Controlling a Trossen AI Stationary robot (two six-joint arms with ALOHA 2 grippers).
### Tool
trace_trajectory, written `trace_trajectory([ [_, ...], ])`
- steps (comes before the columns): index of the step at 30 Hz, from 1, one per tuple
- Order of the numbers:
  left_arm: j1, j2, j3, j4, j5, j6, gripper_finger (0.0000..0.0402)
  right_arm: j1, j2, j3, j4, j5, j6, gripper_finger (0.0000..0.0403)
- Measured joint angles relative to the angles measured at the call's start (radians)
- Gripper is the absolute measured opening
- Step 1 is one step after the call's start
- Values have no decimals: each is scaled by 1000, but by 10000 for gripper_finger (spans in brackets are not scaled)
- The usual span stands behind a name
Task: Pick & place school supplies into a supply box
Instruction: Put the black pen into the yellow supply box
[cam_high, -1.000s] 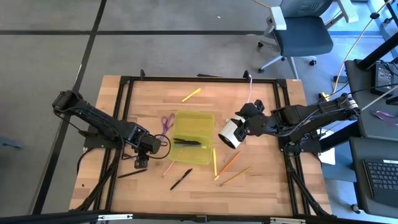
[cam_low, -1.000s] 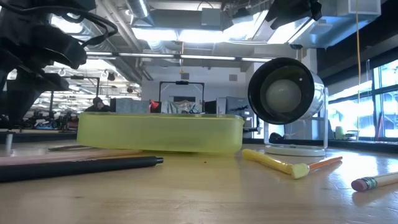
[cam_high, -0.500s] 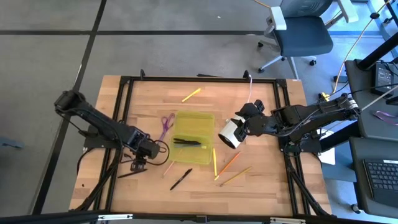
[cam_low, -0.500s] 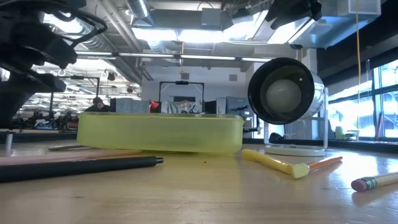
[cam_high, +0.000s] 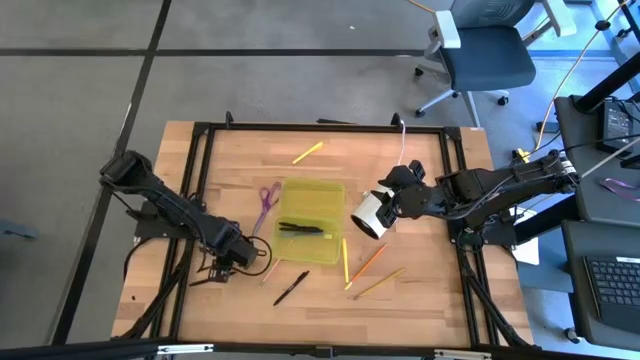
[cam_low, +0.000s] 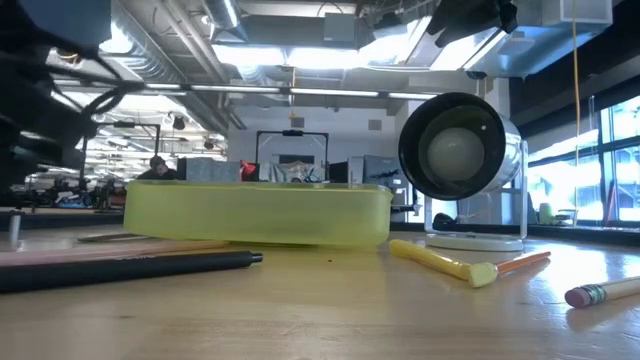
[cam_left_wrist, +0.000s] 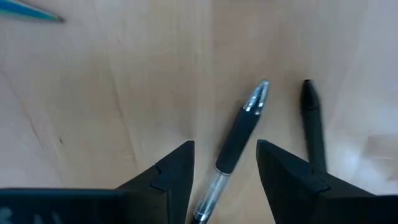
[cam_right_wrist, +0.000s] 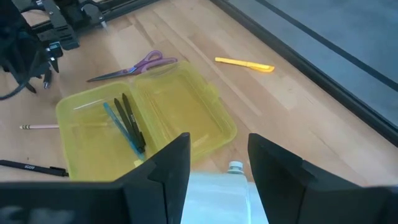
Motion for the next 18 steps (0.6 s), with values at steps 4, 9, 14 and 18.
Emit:
trace_trajectory([
  [4,0,39,2,7,-2,0,149,0,0,0,-1,0,0,165],
  [9,0,60,4,10,-15,-1,128,0,0,0,-2,0,0,165],
  [14,0,61,3,11,-23,-14,97,0,0,0,-3,0,-4,165],
  [18,0,61,2,13,-26,-25,66,0,0,0,-9,1,-5,165],
])
